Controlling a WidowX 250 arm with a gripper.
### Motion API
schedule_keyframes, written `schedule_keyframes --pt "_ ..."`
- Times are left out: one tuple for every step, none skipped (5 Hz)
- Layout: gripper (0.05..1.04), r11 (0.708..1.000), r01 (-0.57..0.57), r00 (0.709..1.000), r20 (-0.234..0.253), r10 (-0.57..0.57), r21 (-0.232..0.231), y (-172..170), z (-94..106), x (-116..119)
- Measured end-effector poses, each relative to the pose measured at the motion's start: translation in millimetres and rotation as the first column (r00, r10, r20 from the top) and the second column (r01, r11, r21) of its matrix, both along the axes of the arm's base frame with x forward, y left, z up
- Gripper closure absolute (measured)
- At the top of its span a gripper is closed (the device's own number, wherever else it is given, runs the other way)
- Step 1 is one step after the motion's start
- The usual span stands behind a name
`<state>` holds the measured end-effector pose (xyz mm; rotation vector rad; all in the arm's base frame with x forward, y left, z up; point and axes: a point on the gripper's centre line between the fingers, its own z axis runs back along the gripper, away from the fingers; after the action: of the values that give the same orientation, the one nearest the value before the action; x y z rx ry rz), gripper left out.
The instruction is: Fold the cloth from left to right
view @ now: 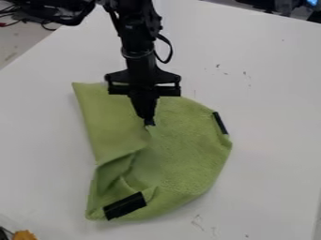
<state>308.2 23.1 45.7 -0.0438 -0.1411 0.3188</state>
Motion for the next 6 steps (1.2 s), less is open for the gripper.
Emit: schedule_keyframes --pt "1.017 0.998 0.057 0.998 -0.001 -0.057 -0.035 -9.8 -8.4 10.6" --pt "1.017 0.994 0.082 0.997 0.018 -0.081 -0.077 -17.5 -14.2 20.5" --pt "0.991 0.99 0.08 0.996 0.039 -0.076 -0.115 -23.1 -18.0 24.6" --pt "0.823 0.991 0.062 0.998 0.038 -0.058 -0.114 -21.2 -20.2 23.1" --pt "0.546 0.993 0.073 0.997 0.028 -0.07 -0.091 -17.9 -21.8 20.9" --pt "0.246 0.995 0.101 0.995 0.01 -0.1 -0.029 -13.0 -14.0 16.3"
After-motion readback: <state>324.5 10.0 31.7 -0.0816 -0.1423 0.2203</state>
